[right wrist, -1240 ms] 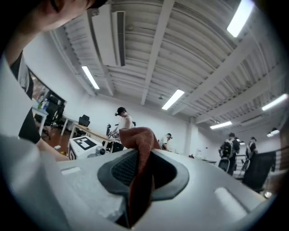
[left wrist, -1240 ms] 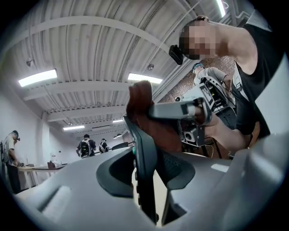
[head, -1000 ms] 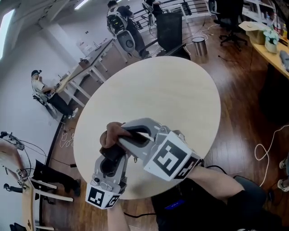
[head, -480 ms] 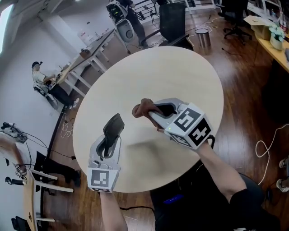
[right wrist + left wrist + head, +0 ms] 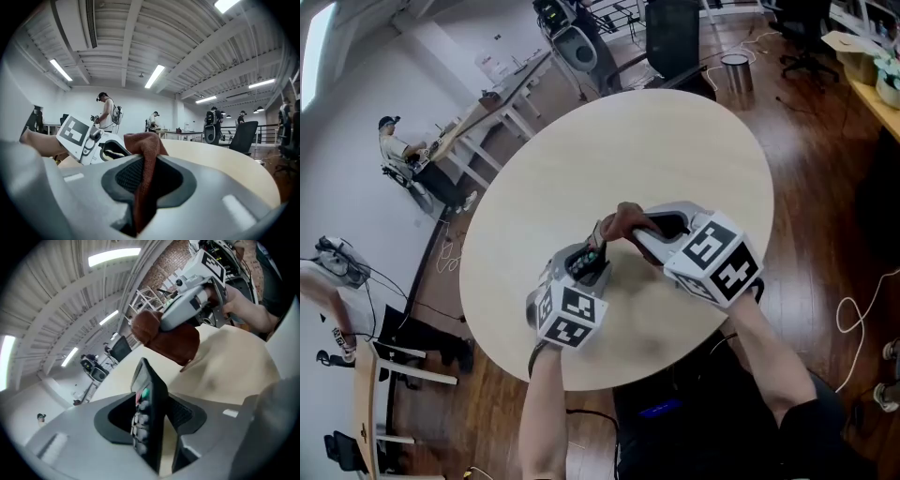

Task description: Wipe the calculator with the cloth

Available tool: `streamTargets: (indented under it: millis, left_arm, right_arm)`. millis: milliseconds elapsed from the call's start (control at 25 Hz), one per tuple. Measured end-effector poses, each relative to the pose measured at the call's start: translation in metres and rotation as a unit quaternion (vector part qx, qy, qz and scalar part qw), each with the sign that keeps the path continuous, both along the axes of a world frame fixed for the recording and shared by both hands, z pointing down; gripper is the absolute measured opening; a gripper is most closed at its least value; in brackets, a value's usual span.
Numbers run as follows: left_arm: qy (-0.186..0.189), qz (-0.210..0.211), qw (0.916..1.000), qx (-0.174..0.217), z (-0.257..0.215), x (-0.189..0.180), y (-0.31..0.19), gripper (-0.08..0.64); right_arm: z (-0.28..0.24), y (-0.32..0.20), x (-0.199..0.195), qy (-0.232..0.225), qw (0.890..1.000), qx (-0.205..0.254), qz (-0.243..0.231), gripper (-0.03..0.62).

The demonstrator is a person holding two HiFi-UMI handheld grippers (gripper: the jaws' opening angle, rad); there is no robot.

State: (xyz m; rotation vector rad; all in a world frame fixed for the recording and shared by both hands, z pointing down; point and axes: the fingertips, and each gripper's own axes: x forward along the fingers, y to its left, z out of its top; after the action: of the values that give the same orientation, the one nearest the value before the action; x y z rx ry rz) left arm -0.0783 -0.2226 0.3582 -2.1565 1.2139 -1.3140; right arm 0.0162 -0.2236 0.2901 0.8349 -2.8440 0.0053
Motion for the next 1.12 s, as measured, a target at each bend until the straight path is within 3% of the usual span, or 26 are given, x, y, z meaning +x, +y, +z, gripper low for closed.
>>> streamTargets:
  millis: [80,160,240,320,360,480,520,600,680,760,880,1000,1120]
  left_arm:
    - [-0.008,0.010,0.9992,-0.037,0.018,0.019,0.000,0.250]
    - [0.004,0.018,0.9985,-0.051,0.021,0.026,0.000,0.263]
    - [0.029,0.030,0.9970,-0.065,0.018,0.026,0.006,0.295]
    - [0.085,0.048,0.9919,-0.081,0.010,0.029,0.016,0.320]
    - [0.132,0.057,0.9855,-0.091,0.003,0.031,0.020,0.333]
    - [0.273,0.072,0.9535,-0.105,-0.027,0.011,0.024,0.333]
    - [0.297,0.065,0.9471,-0.102,-0.034,-0.006,0.020,0.333]
    - [0.312,0.035,0.9439,-0.103,-0.036,-0.048,0.004,0.333]
    - [0.326,0.011,0.9364,-0.129,-0.027,-0.078,-0.012,0.333]
    - [0.360,0.009,0.9173,-0.171,-0.017,-0.087,-0.021,0.331]
    - [0.414,0.021,0.8816,-0.225,-0.005,-0.086,-0.025,0.331]
    - [0.453,0.017,0.8573,-0.245,-0.001,-0.097,-0.028,0.330]
    - [0.521,0.007,0.8162,-0.250,-0.013,-0.107,-0.028,0.327]
  right_arm:
    - [0.004,0.002,0.007,0.007,1.000,0.000,-0.002,0.067]
    - [0.005,0.003,0.009,0.017,1.000,0.005,-0.002,0.067]
    - [0.004,0.005,0.013,0.033,0.999,0.014,0.007,0.067]
    - [0.005,0.011,0.023,0.052,0.998,0.023,0.012,0.067]
    - [0.007,0.017,0.027,0.061,0.998,0.025,0.008,0.067]
    - [0.023,0.047,0.011,0.107,0.993,0.031,-0.036,0.067]
    - [0.032,0.057,-0.002,0.134,0.989,0.035,-0.054,0.067]
    - [0.053,0.067,-0.028,0.197,0.977,0.041,-0.075,0.067]
    - [0.069,0.060,-0.045,0.244,0.966,0.042,-0.074,0.067]
    - [0.078,0.044,-0.056,0.267,0.961,0.037,-0.068,0.067]
    - [0.084,0.015,-0.069,0.280,0.958,0.036,-0.057,0.067]
    - [0.083,-0.017,-0.089,0.285,0.957,0.027,-0.048,0.067]
    - [0.078,-0.054,-0.114,0.272,0.961,0.014,-0.050,0.067]
